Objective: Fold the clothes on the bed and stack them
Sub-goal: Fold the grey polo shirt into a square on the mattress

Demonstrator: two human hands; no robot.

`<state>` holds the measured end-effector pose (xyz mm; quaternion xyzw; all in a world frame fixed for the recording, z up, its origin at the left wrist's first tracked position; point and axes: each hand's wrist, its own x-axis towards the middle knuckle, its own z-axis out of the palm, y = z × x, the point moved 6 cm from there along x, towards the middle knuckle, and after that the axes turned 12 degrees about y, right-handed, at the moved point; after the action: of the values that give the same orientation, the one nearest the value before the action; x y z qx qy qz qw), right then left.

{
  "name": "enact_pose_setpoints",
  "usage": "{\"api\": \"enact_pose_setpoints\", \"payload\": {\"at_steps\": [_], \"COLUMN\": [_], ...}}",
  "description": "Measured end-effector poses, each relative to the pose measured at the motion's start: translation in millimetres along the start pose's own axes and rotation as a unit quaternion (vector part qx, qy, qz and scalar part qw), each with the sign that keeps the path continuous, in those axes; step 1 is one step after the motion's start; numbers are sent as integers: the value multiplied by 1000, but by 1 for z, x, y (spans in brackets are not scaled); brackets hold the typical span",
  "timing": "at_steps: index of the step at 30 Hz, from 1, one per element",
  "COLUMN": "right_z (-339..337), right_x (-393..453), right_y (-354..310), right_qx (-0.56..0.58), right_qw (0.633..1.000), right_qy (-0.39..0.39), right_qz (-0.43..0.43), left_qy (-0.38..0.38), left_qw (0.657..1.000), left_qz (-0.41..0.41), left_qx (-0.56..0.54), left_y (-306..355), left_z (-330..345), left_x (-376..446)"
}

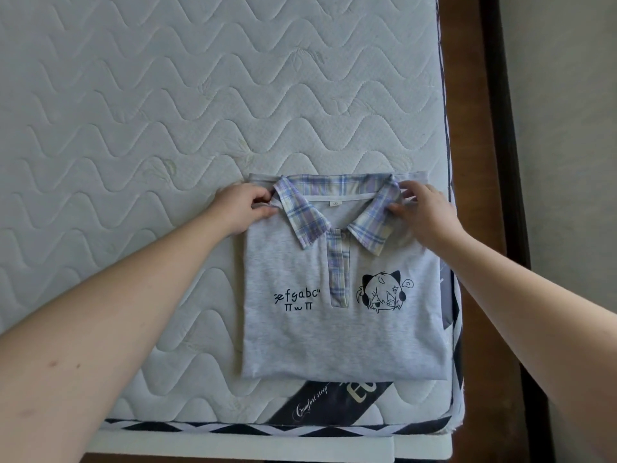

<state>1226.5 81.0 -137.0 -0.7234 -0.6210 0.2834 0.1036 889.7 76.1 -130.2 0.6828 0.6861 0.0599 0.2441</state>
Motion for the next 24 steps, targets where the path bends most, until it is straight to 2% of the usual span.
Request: {"api": "enact_pose_setpoints", "payload": {"at_steps": [2, 4, 7, 10, 12, 16, 22, 24], "right_z": [-7, -11, -15, -23, -28, -33, -24, -19], "right_x": [9, 14, 18, 18, 15, 5, -42, -72], "right_y": [5, 8, 4, 1, 5, 21, 42, 51], "right_qx": [-40, -128, -186, -128, -67, 17, 103, 111], "right_qw": [999, 989, 978, 990, 997, 998, 987, 982], "right_qy": [-37, -70, -88, -58, -19, 51, 57, 60], "right_qz": [0, -17, -33, -11, 10, 23, 112, 141], "left_qy": [-1, 3, 11, 50, 81, 131, 135, 111], "left_qw": [997, 990, 984, 984, 972, 923, 820, 817], "left_qz": [-34, -75, -96, -118, -152, -218, -329, -355], "left_qx": [-63, -121, -149, -126, -163, -288, -448, -440], "left_y": [-3, -8, -13, -20, -22, -27, -44, -46], "left_z": [1, 1, 0, 2, 5, 16, 28, 35], "left_x": [3, 3, -1, -6, -11, -20, -49, -74]}}
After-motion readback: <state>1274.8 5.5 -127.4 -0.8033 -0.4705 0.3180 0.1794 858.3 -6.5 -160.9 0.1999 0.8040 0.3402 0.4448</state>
